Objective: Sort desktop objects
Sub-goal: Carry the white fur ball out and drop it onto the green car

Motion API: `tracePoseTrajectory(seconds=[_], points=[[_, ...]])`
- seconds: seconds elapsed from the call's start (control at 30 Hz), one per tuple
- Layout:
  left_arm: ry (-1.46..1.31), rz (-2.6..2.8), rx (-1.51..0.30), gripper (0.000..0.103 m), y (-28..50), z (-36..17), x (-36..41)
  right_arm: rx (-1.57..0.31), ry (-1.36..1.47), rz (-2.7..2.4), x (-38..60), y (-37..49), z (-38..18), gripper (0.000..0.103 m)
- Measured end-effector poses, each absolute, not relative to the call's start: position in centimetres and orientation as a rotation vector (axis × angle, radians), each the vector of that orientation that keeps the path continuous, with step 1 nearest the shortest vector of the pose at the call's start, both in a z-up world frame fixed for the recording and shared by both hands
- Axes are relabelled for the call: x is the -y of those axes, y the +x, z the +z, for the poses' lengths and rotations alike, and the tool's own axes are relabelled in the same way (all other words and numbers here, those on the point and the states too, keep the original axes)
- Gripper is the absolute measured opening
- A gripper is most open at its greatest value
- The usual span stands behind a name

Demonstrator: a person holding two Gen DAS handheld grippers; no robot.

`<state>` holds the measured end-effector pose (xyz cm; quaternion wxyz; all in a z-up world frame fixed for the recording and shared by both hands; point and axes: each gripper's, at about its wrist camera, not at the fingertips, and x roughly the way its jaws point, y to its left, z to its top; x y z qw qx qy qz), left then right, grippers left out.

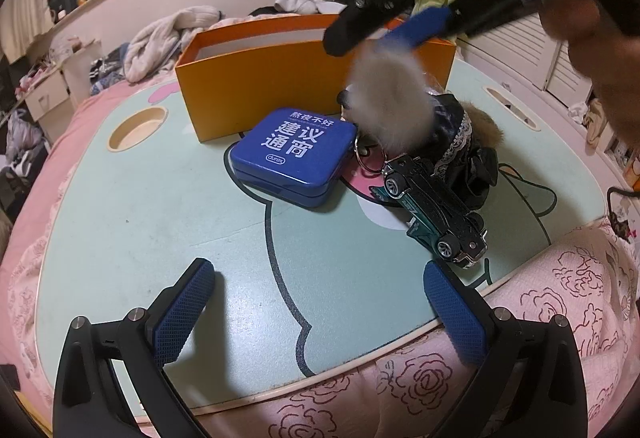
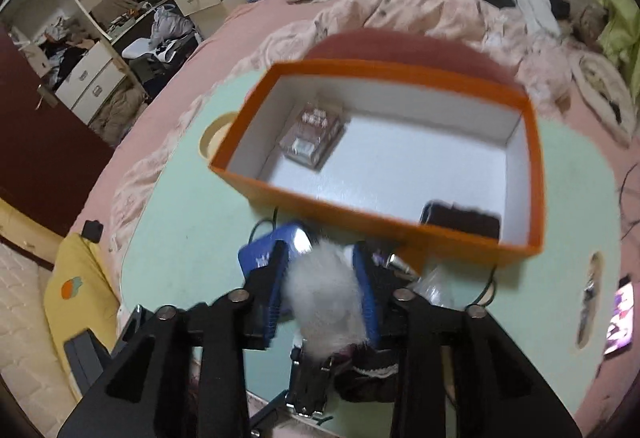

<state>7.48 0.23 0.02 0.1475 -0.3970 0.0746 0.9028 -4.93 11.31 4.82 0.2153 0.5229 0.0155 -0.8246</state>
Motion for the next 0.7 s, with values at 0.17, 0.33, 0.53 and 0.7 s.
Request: tracePoseTrajectory(seconds=[0.17,0.33,0.53,0.7], points=[[-1.142,2.598,-0.214,0.103,7.5,0.0,-0.2,0.026,1.328,-2.386,-12.5,-1.8,5.6,0.055],[-1.141,2.597,-0.215,0.103,7.6,0.0,-0.2,-0.054,1.141,-2.601,-14.6,4.7,5.9,0.055],[-1.144,2.599,-0.215,0.103,7.7,0.1,-0.5,-0.157,1.113,-2.737,-17.5,9.7,1.7,0.055],[-1.146,2.599,-0.216,0.103,7.6,0.0,-0.5,-0.229,1.227,-2.678,-16.5,8.9,-0.9,0.083]])
